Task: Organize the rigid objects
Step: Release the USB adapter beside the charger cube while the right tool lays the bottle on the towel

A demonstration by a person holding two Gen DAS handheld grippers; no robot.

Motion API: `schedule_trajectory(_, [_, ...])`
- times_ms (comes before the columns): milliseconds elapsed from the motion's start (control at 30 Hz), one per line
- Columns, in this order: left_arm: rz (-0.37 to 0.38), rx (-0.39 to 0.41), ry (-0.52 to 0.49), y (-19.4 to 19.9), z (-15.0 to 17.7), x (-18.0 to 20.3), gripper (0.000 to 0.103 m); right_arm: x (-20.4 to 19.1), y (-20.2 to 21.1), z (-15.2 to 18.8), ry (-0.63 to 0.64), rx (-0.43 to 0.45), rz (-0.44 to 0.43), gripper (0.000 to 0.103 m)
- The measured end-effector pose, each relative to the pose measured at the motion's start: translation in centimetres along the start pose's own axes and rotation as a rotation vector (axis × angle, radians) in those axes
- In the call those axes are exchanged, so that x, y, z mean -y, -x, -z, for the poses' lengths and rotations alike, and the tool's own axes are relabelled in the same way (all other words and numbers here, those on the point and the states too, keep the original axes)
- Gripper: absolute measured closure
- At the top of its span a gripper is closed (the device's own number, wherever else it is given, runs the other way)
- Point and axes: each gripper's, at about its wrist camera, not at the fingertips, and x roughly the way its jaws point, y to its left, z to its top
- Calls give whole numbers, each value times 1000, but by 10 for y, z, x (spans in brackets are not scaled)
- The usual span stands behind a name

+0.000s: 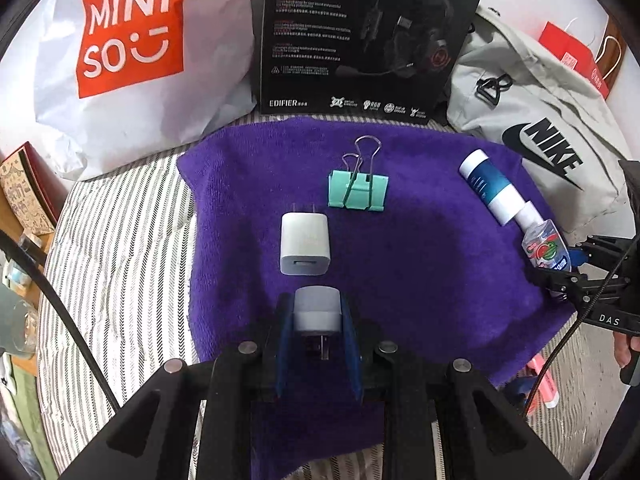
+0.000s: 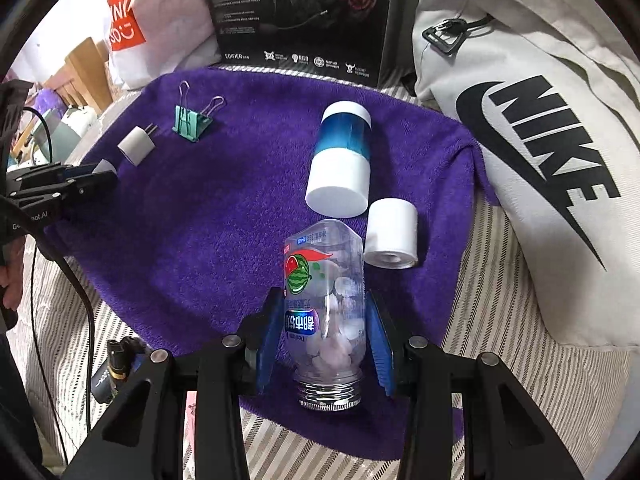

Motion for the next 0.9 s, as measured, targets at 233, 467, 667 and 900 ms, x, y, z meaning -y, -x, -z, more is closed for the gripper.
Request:
schedule_trajectory(233, [-19, -19, -23, -11, -1, 4, 80, 1, -7, -1, 13, -10, 8, 62])
schedule_trajectory(467, [-51, -24, -73, -13, -2, 12, 80, -1, -8, -2, 25, -12, 14, 62])
schedule_trajectory(667, [-36, -20, -71, -9, 4, 14, 71, 1, -6, 1, 22, -3, -1, 58])
schedule_trajectory(900, [-47, -35, -45, 1, 16, 16, 63, 1, 5, 8, -3, -15, -10, 51])
